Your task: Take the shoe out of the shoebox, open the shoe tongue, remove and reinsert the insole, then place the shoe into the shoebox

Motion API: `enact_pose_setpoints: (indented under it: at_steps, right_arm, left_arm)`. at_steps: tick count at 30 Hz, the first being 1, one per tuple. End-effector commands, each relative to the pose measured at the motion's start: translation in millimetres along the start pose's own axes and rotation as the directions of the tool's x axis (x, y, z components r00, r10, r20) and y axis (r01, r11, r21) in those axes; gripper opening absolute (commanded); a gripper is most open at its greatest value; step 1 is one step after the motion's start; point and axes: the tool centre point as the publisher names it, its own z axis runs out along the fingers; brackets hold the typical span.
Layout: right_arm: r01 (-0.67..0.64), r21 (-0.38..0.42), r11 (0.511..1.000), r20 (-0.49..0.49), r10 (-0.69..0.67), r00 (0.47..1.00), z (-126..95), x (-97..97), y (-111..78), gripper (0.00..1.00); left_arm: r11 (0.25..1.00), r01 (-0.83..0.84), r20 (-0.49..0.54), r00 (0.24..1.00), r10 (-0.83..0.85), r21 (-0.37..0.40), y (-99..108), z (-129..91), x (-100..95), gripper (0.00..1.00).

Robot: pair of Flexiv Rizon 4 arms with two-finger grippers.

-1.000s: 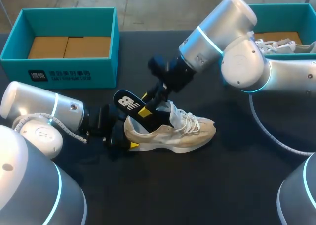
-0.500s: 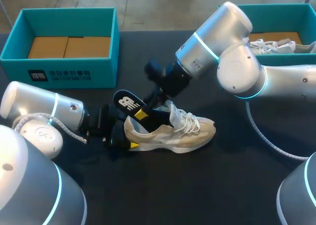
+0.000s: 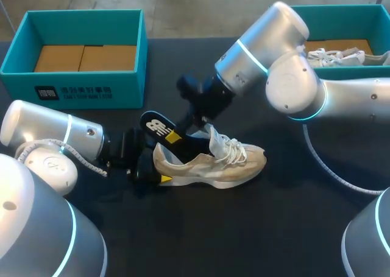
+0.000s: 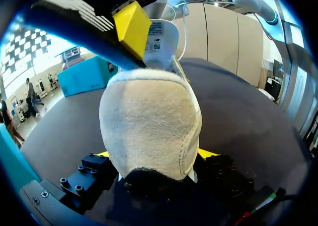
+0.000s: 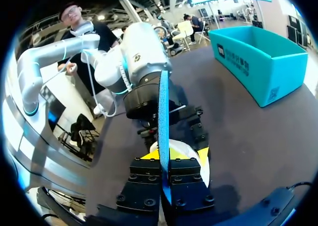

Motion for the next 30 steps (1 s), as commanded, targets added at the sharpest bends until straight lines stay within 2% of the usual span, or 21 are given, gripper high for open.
enact_pose_setpoints:
  at_steps: [1,10,24,26,30]
  right_arm:
    - [0.008,0.001,1.0,0.021,-0.008,1.0,-3.0,-0.4,7.6,0.0]
    - [0.072,-0.091,0.993,0.139,-0.059,0.989,-26.3,0.6,37.7,0.0]
    - [0.174,-0.141,0.974,0.244,-0.137,0.96,-61.7,-11.2,98.7,0.0]
    - [0.198,-0.128,0.972,0.253,-0.161,0.954,-68.2,-14.4,108.8,0.0]
    - [0.198,-0.128,0.972,0.253,-0.161,0.954,-68.2,-14.4,108.8,0.0]
  left_arm:
    - [1.0,-0.001,0.001,1.0,0.001,-0.004,2.0,-0.9,1.3,0.0]
    - [1.0,-0.001,0.001,1.0,0.001,-0.004,2.0,-0.9,1.3,0.0]
    - [1.0,-0.001,0.001,1.0,0.001,-0.004,2.0,-0.9,1.3,0.0]
    - [1.0,-0.001,0.001,1.0,0.001,-0.004,2.0,-0.9,1.3,0.0]
    - [1.0,-0.001,0.001,1.0,0.001,-0.004,2.0,-0.9,1.3,0.0]
